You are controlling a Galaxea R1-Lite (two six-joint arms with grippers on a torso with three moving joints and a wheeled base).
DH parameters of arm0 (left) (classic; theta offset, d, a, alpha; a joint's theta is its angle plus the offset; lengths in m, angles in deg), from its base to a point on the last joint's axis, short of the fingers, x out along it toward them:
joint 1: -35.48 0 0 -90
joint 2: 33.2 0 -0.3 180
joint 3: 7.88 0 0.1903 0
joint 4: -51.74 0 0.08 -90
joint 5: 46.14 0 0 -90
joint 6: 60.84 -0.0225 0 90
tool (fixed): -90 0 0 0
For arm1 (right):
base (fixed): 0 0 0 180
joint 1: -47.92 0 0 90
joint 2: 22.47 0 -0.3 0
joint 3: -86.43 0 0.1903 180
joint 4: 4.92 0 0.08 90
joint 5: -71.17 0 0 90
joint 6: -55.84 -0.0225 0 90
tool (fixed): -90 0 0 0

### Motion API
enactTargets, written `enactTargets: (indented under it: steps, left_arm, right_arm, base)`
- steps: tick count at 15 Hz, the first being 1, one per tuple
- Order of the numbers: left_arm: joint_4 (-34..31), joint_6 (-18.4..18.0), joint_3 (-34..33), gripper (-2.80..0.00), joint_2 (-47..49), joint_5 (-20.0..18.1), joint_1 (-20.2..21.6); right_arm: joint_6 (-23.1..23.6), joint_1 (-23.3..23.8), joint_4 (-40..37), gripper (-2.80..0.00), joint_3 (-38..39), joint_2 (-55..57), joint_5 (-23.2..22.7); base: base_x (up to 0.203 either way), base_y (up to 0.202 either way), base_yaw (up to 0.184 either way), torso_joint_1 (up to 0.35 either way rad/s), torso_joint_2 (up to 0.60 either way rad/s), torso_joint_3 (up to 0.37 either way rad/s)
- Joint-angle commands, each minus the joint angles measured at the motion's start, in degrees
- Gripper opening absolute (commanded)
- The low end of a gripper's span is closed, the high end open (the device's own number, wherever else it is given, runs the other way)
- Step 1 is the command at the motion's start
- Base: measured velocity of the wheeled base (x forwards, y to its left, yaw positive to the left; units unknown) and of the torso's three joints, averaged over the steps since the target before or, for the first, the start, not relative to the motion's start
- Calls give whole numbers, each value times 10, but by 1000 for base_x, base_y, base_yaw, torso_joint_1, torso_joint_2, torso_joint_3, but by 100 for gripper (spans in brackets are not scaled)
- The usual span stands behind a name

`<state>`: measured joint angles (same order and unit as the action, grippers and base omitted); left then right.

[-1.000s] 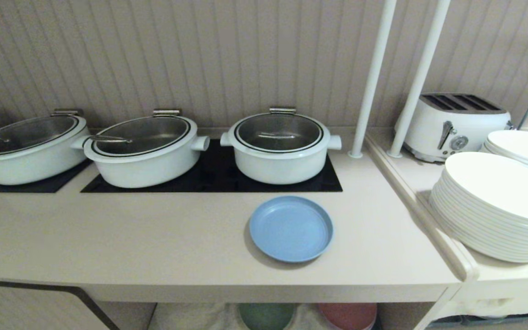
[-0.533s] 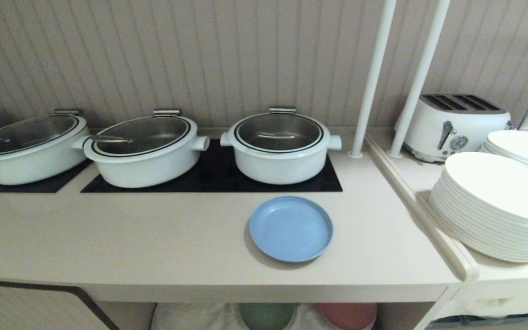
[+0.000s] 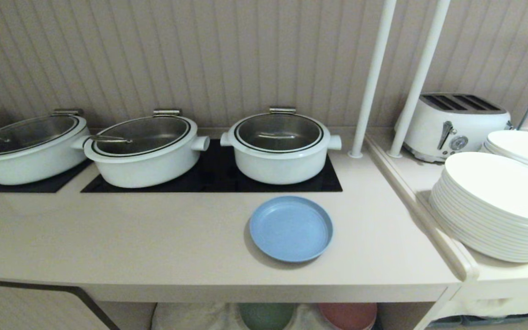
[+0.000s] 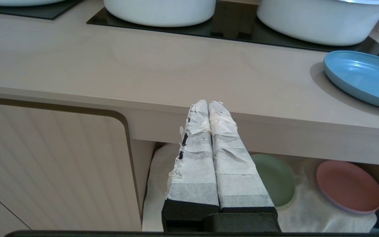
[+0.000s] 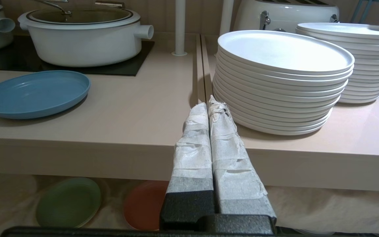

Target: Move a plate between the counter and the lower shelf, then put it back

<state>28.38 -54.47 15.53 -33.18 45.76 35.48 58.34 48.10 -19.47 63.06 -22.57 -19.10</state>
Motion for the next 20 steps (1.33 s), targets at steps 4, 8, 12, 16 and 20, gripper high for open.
enactTargets:
  steps: [4, 8, 12, 16, 20]
  left_arm:
    - [0, 1, 0, -280, 0, 0, 0]
    - [0, 1, 0, -280, 0, 0, 0]
    - [0, 1, 0, -280, 0, 0, 0]
    - [0, 1, 0, -280, 0, 0, 0]
    - [0, 1, 0, -280, 0, 0, 0]
  right_arm:
    - [2, 0, 1, -280, 0, 1, 0]
    - [11, 0, 1, -280, 0, 1, 0]
    - [16, 0, 1, -280, 0, 1, 0]
    - [13, 0, 1, -280, 0, 1, 9]
    - [4, 0, 1, -280, 0, 1, 7]
  base:
    - [0, 0, 0, 0, 0, 0]
    - [0, 0, 0, 0, 0, 0]
    - [0, 0, 0, 0, 0, 0]
    - [0, 0, 0, 0, 0, 0]
    - [0, 0, 0, 0, 0, 0]
